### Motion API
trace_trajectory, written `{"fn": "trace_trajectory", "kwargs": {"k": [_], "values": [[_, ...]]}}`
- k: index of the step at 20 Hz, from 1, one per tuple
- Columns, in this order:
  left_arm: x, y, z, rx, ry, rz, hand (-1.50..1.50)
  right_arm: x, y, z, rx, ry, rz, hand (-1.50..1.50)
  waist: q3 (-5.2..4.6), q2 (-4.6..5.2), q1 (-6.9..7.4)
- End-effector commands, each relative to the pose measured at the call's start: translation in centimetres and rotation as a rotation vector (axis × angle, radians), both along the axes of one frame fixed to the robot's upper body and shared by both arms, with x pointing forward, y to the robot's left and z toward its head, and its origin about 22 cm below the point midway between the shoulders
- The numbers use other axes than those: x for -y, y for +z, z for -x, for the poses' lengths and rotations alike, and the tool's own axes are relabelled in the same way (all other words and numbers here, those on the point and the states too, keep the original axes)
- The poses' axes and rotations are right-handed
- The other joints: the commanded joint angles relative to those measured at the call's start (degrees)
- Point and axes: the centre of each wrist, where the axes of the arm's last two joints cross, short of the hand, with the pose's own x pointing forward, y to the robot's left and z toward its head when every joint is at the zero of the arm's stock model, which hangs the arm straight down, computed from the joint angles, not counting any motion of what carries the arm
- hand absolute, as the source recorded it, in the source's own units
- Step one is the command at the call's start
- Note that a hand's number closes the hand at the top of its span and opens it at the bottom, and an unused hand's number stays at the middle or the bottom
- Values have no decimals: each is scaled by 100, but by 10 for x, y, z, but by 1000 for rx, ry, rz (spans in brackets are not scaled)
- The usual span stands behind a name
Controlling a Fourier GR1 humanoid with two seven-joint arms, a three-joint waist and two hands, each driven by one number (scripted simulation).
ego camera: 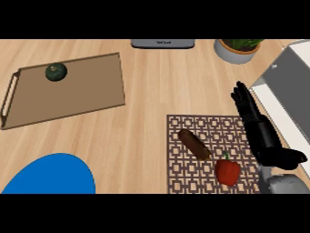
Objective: Pick the sweet potato from the placemat and place it in the tiered shelf
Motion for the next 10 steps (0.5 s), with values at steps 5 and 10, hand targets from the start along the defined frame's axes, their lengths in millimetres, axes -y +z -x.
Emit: {"fn": "trace_trajectory", "kwargs": {"k": [5,10], "values": [[55,2,-11,-13,-304,182,0,-50,74,-36,293,469,475,150,47,194,294],[70,2,-26,-61,-421,308,0,-79,75,-75,65,444,481,-150,76,253,201]]}}
